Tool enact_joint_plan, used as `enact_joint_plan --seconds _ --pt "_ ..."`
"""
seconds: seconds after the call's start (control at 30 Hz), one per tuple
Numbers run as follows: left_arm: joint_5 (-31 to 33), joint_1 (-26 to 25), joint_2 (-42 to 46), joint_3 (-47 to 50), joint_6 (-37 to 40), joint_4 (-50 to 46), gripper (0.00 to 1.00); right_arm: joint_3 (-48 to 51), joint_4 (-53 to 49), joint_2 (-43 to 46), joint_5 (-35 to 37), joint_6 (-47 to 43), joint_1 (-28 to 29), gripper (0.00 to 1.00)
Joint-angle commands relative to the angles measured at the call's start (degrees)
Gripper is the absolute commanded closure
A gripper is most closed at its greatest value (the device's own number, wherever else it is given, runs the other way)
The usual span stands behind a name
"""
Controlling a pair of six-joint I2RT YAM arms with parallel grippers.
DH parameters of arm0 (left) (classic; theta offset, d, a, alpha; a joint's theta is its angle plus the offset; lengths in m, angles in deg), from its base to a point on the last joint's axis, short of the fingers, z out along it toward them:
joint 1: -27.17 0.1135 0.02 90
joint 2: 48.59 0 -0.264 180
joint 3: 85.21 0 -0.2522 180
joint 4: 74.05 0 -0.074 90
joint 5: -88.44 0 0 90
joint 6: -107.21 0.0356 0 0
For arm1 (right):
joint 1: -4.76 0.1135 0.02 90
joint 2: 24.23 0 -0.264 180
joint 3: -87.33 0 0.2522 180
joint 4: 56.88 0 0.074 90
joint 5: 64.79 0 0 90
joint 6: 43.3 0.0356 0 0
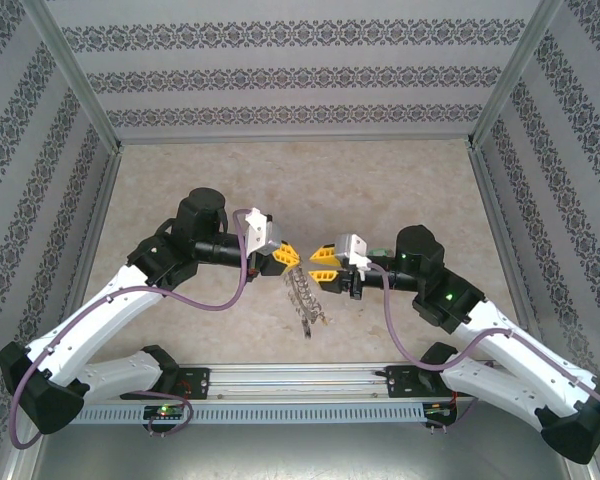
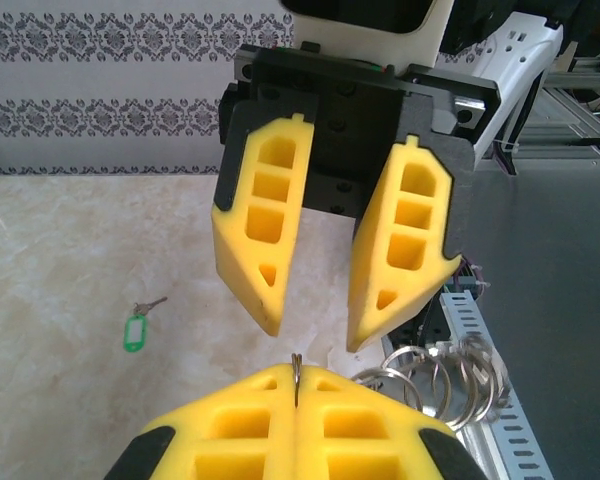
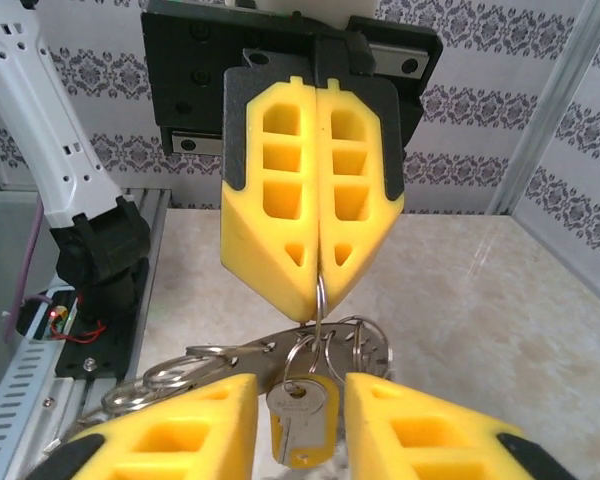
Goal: Put the keys on the keyring
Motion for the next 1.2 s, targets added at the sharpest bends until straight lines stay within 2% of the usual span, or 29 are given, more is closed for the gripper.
enact_joint_plan --seconds 0.0,0.57,0.7,0.9,1.03,1.17 --pt "-1.7 -0.9 -0.2 -3.0 3.3 -2.0 1.00 -2.0 0.4 -0.8 1.2 -1.7 0.9 0.74" --pt "-1.3 -1.0 -0.8 -2.7 2.9 -0.9 1.00 -2.7 4.3 -3.7 -0.2 -0.4 2.1 0.76" --pt "-1.4 -1.0 -0.7 -2.0 1.7 1.0 1.00 -2.8 4.8 -3.9 -0.3 -0.4 2.3 0.82" --pt "-1.4 -1.0 -0.8 -1.8 1.3 1.5 1.00 -3.1 4.8 -3.9 -0.2 -0.7 2.3 0.98" --pt "1.5 -1.2 -1.3 -2.6 2.7 -2.4 1.00 -3.6 3.7 -3.5 0.6 -1.0 2.4 1.00" --pt "7.2 -1.8 -3.2 -5.5 6.2 -11.2 0.98 -4.4 1.5 -2.6 3.4 -1.8 2.4 1.00"
